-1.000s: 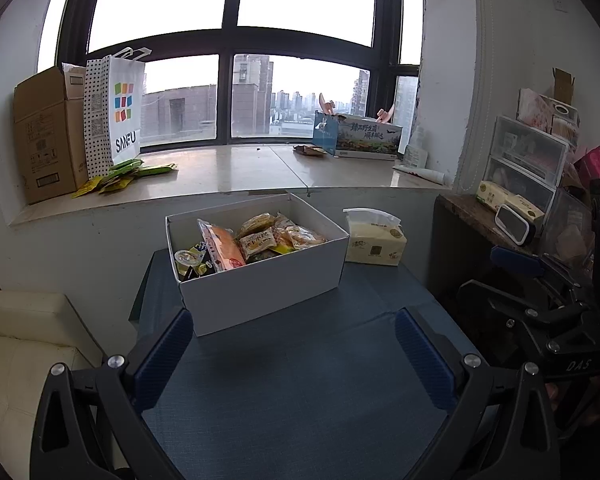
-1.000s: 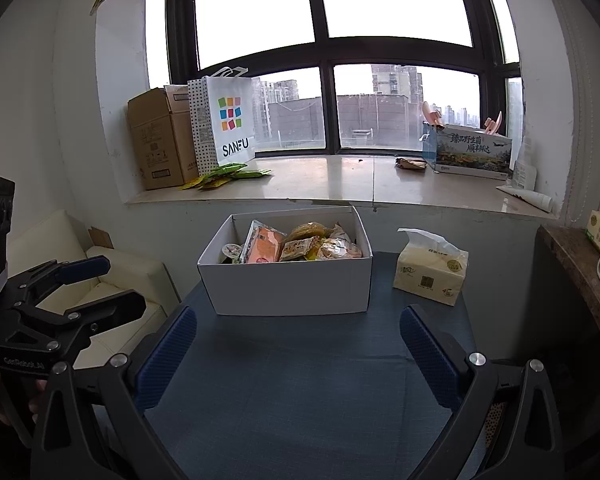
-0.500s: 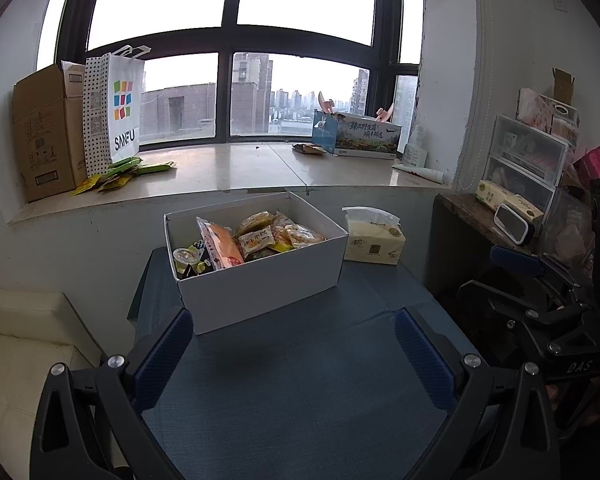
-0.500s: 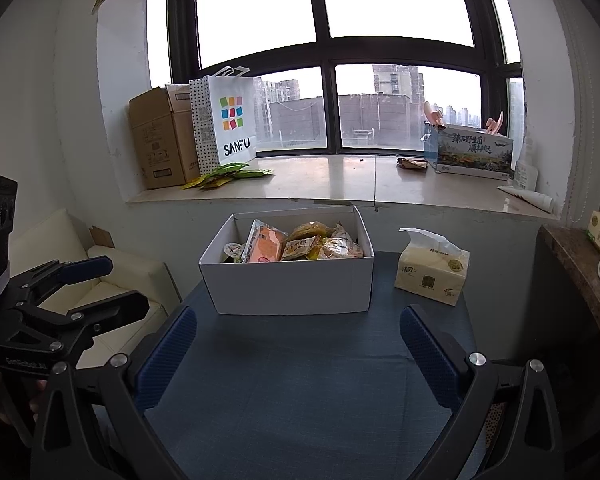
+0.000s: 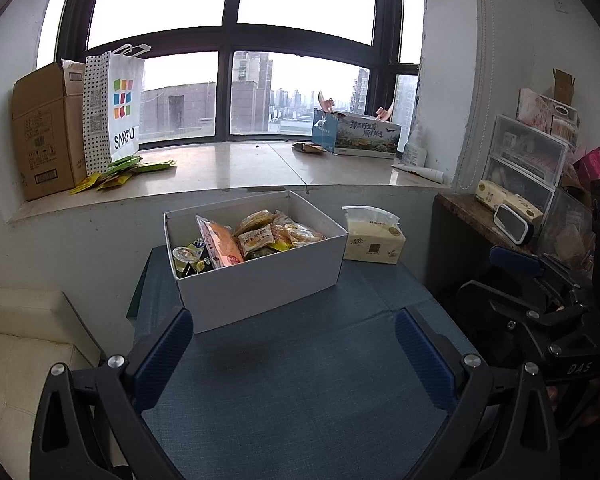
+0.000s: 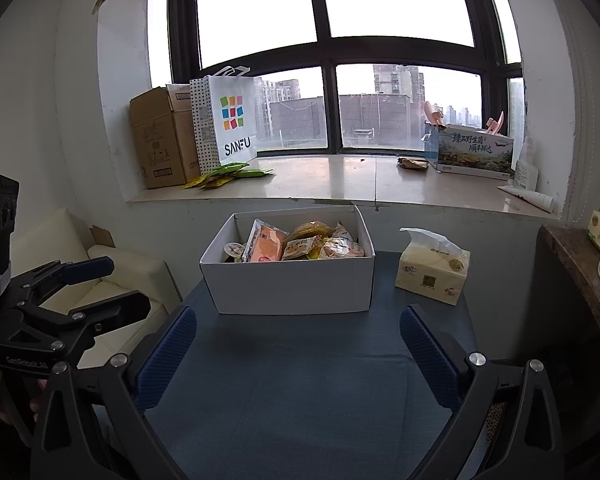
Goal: Organize snacks
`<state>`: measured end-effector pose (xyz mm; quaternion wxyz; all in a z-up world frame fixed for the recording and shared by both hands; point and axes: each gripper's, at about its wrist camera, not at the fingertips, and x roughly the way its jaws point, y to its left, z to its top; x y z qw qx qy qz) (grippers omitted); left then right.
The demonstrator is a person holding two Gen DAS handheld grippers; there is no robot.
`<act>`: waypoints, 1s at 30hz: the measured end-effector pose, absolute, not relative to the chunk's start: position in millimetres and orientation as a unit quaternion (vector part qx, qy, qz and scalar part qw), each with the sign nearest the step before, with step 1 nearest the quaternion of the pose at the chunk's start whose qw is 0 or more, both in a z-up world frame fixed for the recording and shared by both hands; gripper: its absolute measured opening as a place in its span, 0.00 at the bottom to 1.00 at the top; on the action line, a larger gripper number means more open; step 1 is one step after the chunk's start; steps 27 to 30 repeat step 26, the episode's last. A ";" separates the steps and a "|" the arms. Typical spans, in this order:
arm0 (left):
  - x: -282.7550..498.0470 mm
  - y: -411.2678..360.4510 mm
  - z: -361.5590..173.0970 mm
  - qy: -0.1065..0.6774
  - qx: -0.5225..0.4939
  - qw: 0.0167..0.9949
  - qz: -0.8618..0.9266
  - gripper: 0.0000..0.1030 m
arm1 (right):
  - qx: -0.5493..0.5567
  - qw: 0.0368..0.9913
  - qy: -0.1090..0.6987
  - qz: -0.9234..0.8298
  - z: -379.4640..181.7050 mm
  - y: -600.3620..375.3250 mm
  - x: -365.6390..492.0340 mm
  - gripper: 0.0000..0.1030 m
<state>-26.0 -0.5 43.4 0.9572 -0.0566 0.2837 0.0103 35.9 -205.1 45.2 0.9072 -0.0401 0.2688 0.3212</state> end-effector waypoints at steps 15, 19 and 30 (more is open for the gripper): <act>-26.2 -0.5 42.4 0.285 -0.056 0.957 0.010 1.00 | -0.040 0.907 0.269 0.322 44.5 -204.8 36.0 1.00; -26.3 -1.7 42.5 0.285 -0.055 0.957 0.010 1.00 | -0.040 0.907 0.269 0.322 44.2 -204.6 36.2 1.00; -26.1 0.8 41.5 0.287 -0.064 0.956 0.008 1.00 | -0.040 0.907 0.270 0.322 43.5 -204.5 35.8 1.00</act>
